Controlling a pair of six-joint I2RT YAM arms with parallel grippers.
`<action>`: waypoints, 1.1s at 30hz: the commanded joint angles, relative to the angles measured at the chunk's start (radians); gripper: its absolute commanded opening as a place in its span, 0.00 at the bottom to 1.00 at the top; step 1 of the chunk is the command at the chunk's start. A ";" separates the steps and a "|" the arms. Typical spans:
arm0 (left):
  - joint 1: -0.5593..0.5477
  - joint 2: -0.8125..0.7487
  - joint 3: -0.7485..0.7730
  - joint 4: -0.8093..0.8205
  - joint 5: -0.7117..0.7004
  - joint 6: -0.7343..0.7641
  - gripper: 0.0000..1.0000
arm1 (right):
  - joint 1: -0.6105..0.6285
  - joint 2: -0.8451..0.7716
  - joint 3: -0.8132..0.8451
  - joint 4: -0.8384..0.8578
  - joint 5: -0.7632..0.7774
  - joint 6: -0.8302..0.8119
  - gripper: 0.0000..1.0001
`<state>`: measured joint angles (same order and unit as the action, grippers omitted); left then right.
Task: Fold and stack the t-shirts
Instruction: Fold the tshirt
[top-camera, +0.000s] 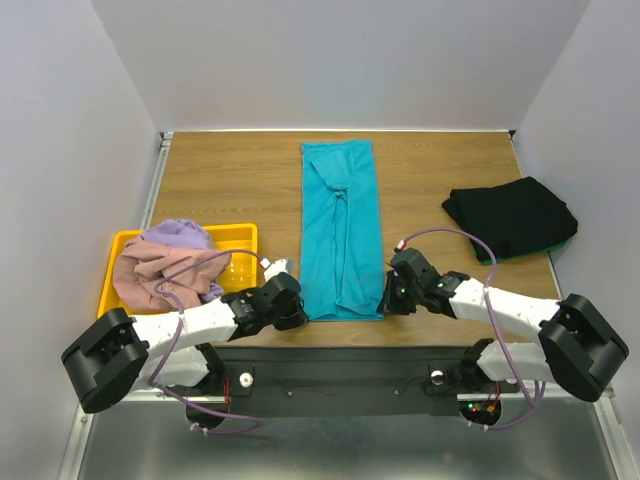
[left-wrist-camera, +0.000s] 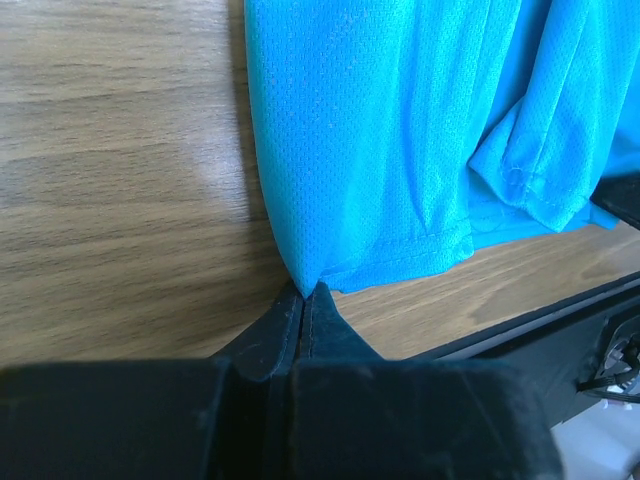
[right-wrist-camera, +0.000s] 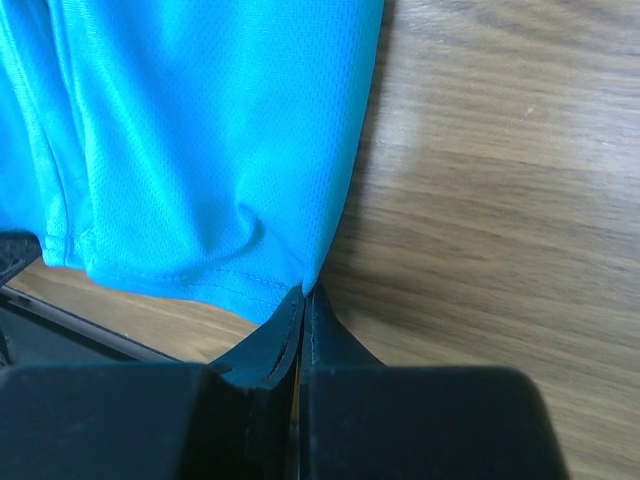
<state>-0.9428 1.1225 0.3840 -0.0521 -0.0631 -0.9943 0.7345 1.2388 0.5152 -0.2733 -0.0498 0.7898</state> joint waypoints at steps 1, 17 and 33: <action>-0.008 -0.035 0.024 -0.025 -0.033 -0.007 0.00 | 0.008 -0.056 -0.006 -0.014 -0.007 -0.032 0.00; 0.067 0.112 0.315 0.012 -0.192 0.138 0.00 | -0.004 0.068 0.285 0.008 0.337 -0.107 0.00; 0.283 0.408 0.607 0.092 -0.129 0.321 0.00 | -0.116 0.369 0.583 0.105 0.426 -0.190 0.00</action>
<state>-0.6788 1.4925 0.9165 -0.0029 -0.1894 -0.7368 0.6365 1.5784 1.0313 -0.2302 0.3260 0.6373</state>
